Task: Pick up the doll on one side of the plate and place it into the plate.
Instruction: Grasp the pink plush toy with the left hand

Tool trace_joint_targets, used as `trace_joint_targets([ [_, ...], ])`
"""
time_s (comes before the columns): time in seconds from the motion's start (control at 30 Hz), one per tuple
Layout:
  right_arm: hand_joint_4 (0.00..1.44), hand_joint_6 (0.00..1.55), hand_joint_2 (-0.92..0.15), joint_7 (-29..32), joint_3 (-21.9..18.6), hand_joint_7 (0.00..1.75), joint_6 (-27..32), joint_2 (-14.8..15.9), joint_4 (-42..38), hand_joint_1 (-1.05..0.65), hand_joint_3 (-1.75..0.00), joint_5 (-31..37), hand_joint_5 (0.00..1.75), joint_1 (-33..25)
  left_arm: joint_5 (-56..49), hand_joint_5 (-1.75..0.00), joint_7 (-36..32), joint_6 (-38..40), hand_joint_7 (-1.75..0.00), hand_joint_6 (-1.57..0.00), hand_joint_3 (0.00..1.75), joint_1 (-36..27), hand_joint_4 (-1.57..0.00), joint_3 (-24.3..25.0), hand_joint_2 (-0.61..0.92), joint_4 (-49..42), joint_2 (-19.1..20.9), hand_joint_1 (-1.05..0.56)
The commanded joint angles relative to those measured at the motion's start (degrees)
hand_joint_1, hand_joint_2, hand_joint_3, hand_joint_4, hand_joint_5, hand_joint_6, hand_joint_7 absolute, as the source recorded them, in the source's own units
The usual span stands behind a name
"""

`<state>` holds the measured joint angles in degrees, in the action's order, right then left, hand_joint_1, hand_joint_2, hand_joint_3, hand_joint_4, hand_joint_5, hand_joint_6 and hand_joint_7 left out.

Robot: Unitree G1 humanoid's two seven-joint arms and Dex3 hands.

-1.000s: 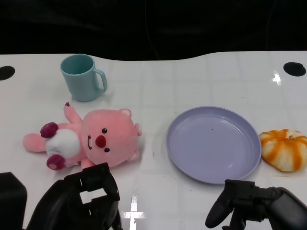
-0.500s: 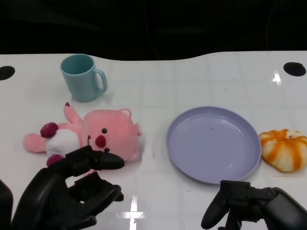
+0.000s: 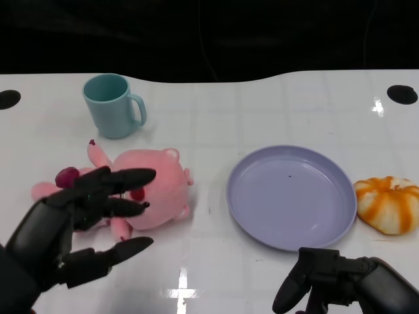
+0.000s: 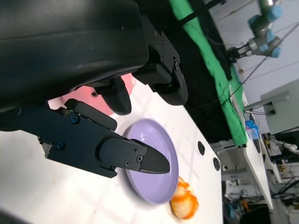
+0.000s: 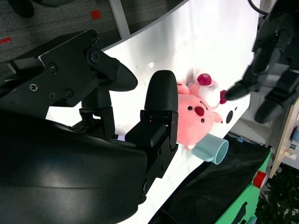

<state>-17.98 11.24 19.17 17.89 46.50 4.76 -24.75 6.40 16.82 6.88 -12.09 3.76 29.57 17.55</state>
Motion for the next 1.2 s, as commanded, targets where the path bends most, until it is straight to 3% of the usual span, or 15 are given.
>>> trace_joint_targets([
  [0.03,0.66,0.63,-0.58,0.44,0.18,1.2,0.35,-0.02,0.74,-0.08,-1.01,0.12,1.56,0.38,-4.88,-0.84,-0.09,-1.3,-0.21,-0.4,0.09,2.45,-0.13,0.5,0.92,-1.05,3.35,-0.6],
  [0.63,0.66,0.64,-0.58,0.69,0.38,1.18,1.24,0.07,1.14,-0.09,-1.01,1.05,1.54,0.43,-32.96,-0.71,0.48,-2.22,-0.08,-0.34,0.03,11.93,-0.01,-2.52,0.92,-4.98,13.75,-0.63],
  [1.0,0.66,0.64,-0.59,0.66,0.45,1.18,2.05,0.15,2.12,-0.08,-1.0,0.92,1.55,0.26,-48.75,-0.62,2.97,0.73,0.0,-0.29,0.01,18.78,-0.06,-10.04,0.92,-12.15,17.53,-0.67],
  [1.2,0.66,0.64,-0.59,0.8,0.57,1.18,1.73,-0.01,2.19,-0.09,-0.99,0.86,1.55,0.08,-53.03,-0.58,3.55,1.25,0.0,-0.29,0.0,23.62,-0.06,-13.78,0.9,-18.37,17.09,-0.67],
])
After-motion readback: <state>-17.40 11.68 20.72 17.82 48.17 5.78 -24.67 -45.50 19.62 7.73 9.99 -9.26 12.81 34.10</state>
